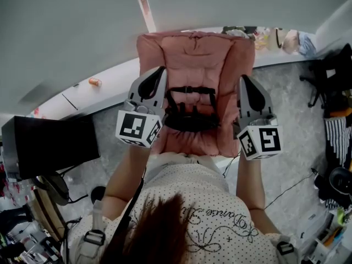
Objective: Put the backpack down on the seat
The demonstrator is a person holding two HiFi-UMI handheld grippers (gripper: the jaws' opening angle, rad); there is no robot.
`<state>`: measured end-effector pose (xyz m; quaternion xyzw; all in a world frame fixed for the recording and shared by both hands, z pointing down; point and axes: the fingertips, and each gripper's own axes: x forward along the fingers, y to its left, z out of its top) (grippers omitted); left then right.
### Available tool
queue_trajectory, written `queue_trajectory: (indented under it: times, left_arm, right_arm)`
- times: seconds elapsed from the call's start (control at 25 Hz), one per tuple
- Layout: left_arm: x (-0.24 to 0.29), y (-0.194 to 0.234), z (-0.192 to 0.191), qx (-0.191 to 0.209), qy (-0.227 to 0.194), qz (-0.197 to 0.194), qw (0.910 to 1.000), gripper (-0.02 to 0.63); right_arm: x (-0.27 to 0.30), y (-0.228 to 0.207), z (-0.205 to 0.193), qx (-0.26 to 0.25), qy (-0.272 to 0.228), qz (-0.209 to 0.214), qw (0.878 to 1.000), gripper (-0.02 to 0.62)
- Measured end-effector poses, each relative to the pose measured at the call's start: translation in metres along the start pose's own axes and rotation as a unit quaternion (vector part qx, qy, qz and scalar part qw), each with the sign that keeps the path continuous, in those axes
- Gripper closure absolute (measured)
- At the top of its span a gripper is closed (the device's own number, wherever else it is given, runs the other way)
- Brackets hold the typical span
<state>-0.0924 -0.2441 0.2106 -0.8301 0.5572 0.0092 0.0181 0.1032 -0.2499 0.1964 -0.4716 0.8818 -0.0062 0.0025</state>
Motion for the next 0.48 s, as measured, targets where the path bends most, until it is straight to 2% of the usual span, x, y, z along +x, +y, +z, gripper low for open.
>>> queue_trajectory:
  times: [0.48]
  left_arm:
    - [-0.0044,0.0008,-0.0070,-0.001,0.004,0.002,1.0000,0.598]
  right_arm:
    - [-0.0034,0.0019,-0.0053,0.004,0.001,-0.002,1.000,0.583]
